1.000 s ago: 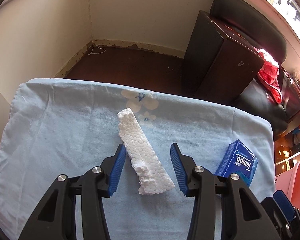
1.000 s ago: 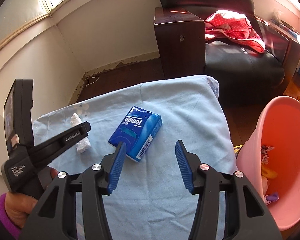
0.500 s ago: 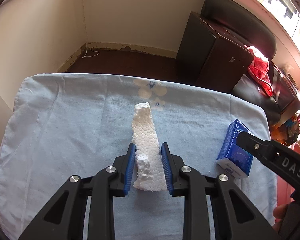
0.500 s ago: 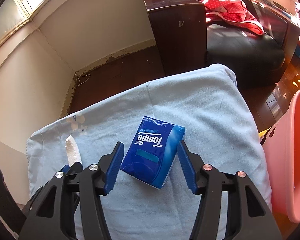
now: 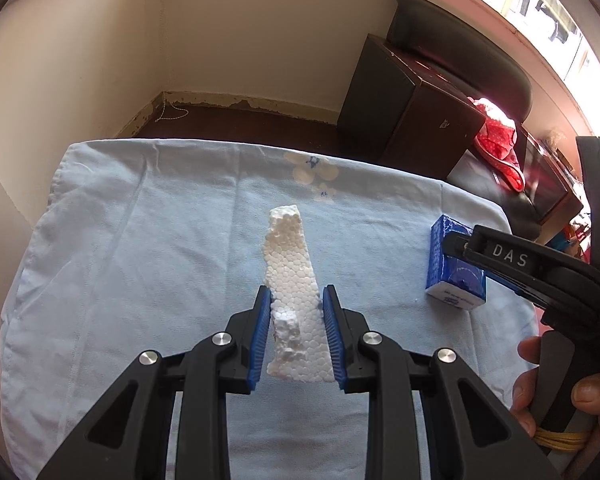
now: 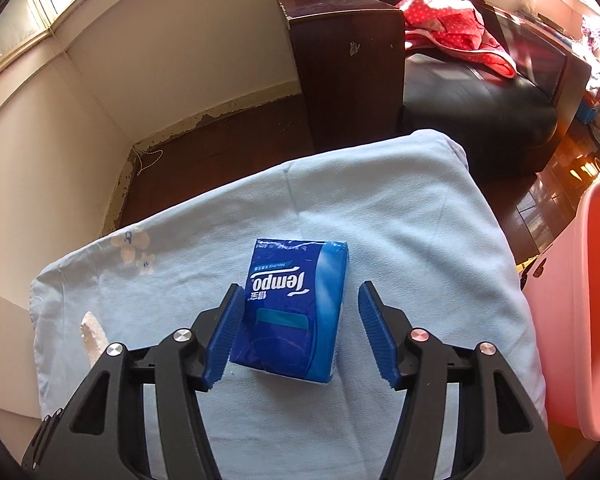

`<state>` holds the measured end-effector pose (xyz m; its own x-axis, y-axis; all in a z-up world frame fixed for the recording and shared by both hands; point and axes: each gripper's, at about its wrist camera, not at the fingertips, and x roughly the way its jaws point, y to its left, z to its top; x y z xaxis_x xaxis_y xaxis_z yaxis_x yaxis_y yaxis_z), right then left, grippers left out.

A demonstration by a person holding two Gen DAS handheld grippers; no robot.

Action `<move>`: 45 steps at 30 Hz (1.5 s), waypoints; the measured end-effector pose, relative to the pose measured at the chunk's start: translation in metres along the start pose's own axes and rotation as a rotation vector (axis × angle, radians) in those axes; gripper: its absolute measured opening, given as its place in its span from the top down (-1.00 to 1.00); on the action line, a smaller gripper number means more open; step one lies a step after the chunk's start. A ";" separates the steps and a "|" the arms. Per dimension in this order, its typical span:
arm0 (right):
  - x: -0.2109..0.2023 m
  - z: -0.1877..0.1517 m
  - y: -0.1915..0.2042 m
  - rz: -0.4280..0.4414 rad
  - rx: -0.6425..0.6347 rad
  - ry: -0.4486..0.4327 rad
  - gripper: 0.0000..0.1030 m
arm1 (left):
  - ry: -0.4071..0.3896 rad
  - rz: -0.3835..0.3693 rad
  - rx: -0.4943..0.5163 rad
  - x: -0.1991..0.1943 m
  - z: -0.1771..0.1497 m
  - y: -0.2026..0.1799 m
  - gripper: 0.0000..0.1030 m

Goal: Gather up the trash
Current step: 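Lift and carry the foam strip and tissue pack in both tools over the pink basin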

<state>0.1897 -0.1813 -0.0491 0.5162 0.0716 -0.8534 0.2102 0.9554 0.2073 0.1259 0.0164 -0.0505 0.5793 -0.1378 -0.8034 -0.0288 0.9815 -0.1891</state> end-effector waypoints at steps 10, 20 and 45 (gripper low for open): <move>-0.009 -0.010 0.006 -0.068 -0.063 -0.082 -0.25 | 0.004 0.005 0.006 -0.008 -0.009 -0.001 0.50; -0.007 -0.012 0.009 -0.085 -0.110 -0.094 -0.34 | -0.021 0.056 0.015 -0.016 -0.013 -0.001 0.50; 0.012 -0.013 0.010 -0.085 -0.124 -0.053 -0.24 | -0.030 0.073 0.017 -0.021 -0.017 0.000 0.50</move>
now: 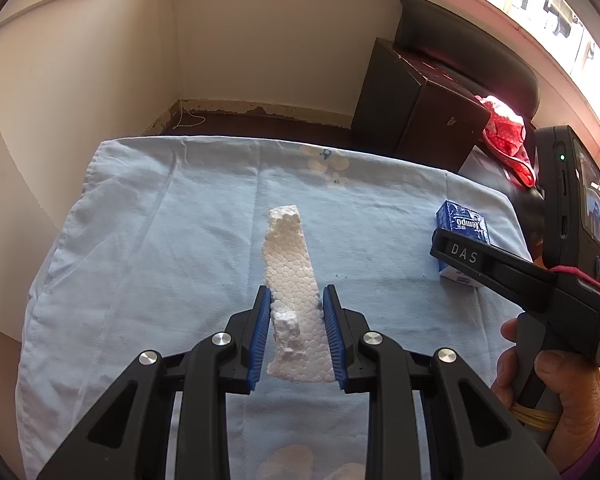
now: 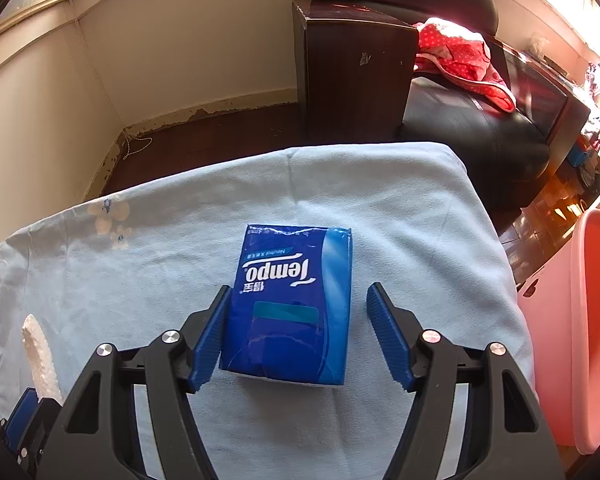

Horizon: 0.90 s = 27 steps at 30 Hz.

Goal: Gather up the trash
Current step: 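Lift and carry the foam strip and tissue pack in both tools over the pink basin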

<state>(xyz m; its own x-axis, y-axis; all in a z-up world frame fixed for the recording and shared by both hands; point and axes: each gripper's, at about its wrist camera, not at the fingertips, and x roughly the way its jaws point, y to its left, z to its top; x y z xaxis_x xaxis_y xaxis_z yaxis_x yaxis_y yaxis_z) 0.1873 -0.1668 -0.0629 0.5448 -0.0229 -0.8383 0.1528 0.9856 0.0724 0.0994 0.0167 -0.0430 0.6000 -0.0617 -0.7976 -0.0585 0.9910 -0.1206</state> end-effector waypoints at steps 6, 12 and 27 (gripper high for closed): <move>-0.003 -0.004 0.002 0.020 -0.031 -0.005 -0.06 | -0.005 0.004 0.008 -0.001 0.000 -0.003 0.50; -0.007 -0.008 -0.001 0.034 -0.040 -0.005 -0.06 | -0.011 0.008 0.016 -0.002 0.000 -0.004 0.50; -0.048 -0.030 -0.015 0.107 -0.067 -0.032 -0.05 | -0.042 -0.003 0.043 -0.018 -0.004 -0.018 0.49</move>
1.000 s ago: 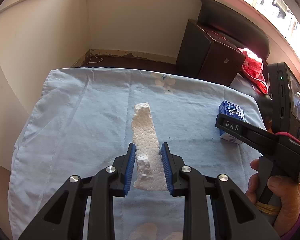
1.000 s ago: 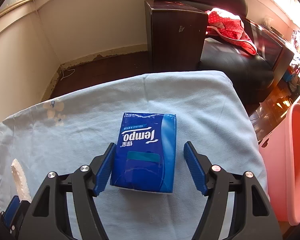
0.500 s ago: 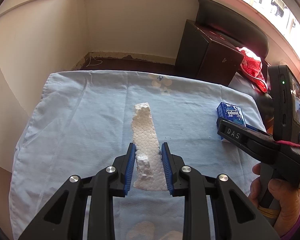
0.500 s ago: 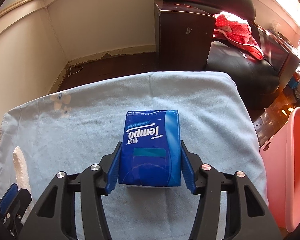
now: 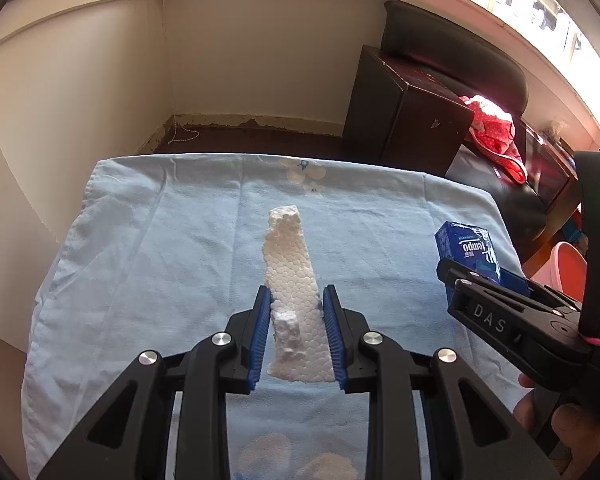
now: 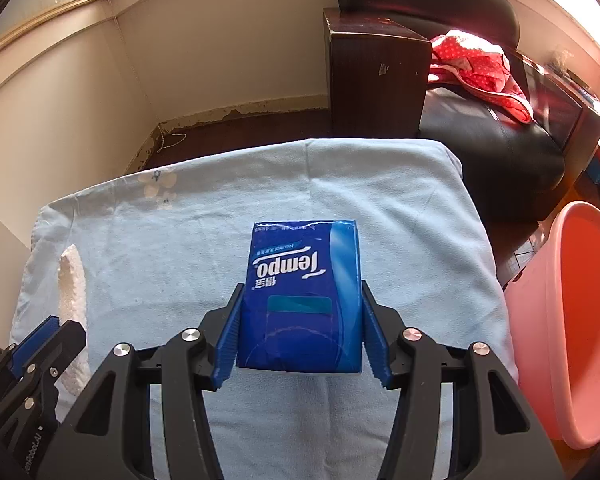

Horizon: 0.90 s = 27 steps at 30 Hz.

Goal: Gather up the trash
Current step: 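Lift and carry the foam strip and tissue pack in both tools over the pink basin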

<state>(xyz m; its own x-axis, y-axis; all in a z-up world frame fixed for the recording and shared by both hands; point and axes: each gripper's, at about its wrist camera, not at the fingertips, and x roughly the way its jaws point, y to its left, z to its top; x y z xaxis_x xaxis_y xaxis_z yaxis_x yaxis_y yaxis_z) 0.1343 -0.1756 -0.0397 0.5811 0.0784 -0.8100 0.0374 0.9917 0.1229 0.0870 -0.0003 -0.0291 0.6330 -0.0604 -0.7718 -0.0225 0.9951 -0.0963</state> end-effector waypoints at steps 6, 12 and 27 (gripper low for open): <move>-0.028 -0.005 -0.001 0.016 -0.025 -0.050 -0.05 | -0.022 -0.005 0.022 -0.011 0.000 -0.011 0.49; -0.052 -0.008 -0.006 0.026 -0.031 -0.094 -0.05 | -0.046 -0.006 0.043 -0.023 0.000 -0.021 0.49; -0.097 -0.019 -0.057 -0.006 0.036 -0.176 -0.05 | -0.117 -0.024 0.137 -0.054 -0.003 -0.072 0.49</move>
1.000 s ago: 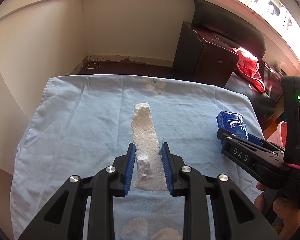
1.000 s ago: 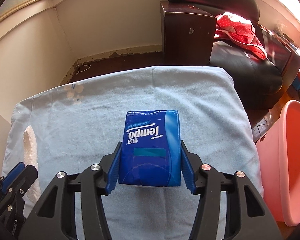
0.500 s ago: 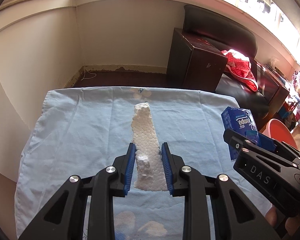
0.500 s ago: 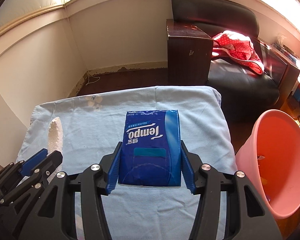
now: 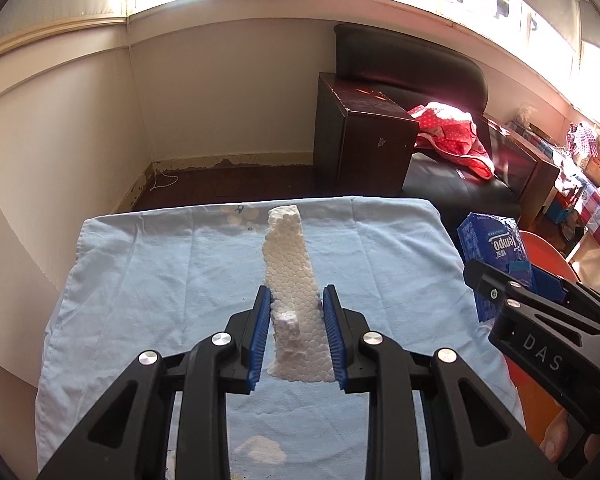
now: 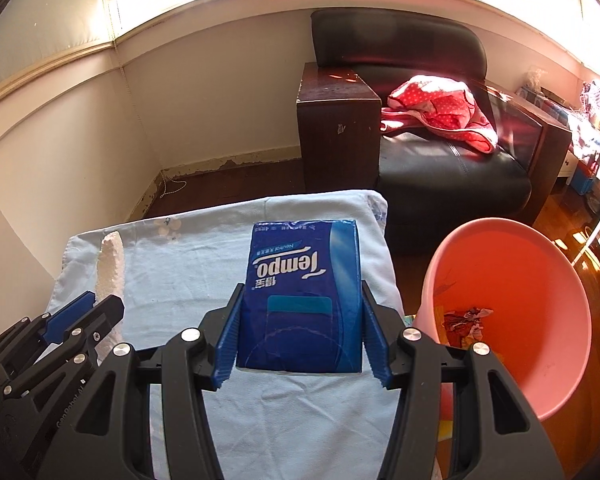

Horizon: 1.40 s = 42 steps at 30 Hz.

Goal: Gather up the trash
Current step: 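Lift and carry the foam strip and tissue pack in both tools over the pink basin, then open both tools to drop the foam strip and tissue pack into the basin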

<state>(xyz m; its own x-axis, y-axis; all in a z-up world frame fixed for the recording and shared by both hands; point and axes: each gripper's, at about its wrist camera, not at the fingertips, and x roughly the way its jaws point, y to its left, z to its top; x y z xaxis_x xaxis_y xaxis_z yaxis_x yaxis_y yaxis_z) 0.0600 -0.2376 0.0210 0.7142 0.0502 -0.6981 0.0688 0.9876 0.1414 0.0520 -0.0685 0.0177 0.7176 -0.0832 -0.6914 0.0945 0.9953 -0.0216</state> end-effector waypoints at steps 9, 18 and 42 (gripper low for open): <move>-0.015 -0.008 -0.044 -0.047 0.067 -0.028 -0.05 | -0.017 -0.035 0.068 -0.007 0.006 -0.042 0.49; -0.030 -0.017 -0.099 -0.136 0.143 -0.045 -0.05 | -0.024 -0.159 0.131 -0.005 0.016 -0.099 0.49; -0.010 -0.048 -0.182 -0.261 0.284 0.032 -0.06 | 0.128 -0.575 0.193 0.048 0.022 -0.211 0.40</move>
<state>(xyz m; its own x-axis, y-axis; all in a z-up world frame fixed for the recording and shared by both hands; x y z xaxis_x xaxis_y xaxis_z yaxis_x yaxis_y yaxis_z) 0.0073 -0.4102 -0.0311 0.6251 -0.1886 -0.7574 0.4387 0.8875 0.1411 0.0817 -0.2837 0.0045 0.4271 -0.5851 -0.6894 0.5730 0.7649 -0.2942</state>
